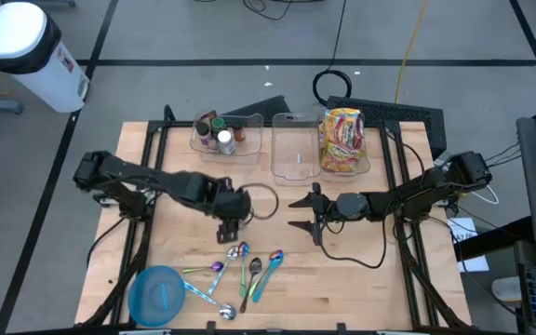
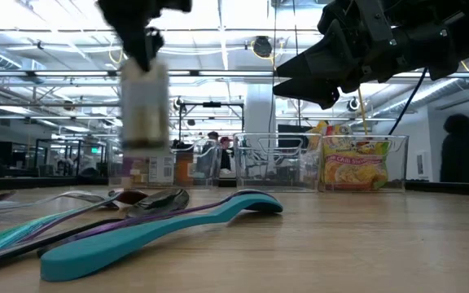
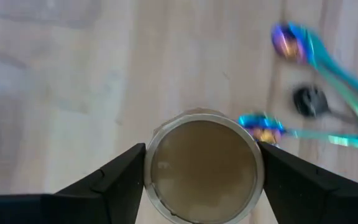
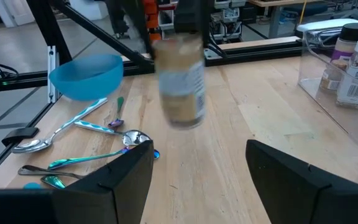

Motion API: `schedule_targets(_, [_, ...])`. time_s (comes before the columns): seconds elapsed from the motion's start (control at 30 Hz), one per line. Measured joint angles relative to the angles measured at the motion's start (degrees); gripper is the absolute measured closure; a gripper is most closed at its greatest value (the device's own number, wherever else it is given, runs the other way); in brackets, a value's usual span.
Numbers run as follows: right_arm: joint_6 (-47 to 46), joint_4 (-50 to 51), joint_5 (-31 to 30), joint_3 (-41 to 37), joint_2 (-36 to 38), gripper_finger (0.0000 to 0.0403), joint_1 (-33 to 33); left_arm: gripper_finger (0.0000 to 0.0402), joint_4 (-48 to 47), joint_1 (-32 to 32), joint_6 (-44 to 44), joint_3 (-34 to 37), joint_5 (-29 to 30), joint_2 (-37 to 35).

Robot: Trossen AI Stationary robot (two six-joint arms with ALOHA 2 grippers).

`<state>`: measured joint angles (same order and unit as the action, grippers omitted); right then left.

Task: Pick & Place Food Item
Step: Put the gold seasoning bottle into the left transparent bin

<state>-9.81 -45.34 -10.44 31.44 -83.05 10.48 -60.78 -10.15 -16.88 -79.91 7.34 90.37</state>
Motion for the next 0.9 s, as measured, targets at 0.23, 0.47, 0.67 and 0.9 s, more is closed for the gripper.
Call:
schedule_targets(0.23, [-0.02, -0.14, 0.0, 0.0, 0.0, 0.0156, 0.0, 0.0129, -2.51, 8.35, 4.88, -13.2, 4.47, -0.04])
schedule_targets(0.47, [-0.02, 0.4, 0.07, 0.0, 0.0, 0.0156, 0.04, 0.0129, -2.44, 24.35, 10.01, -18.43, 1.75, -0.04])
schedule_targets(0.67, [0.06, 0.56, 0.17, 0.0, 0.0, 0.0156, 0.09, 0.0129, -0.95, 37.75, 9.74, -17.38, -2.94, 0.1])
schedule_targets(0.9, [2.08, 0.52, 0.13, 0.0, 0.0, 0.0156, -0.02, 0.0129, 6.28, 44.12, 8.68, -15.64, -5.63, 1.14])
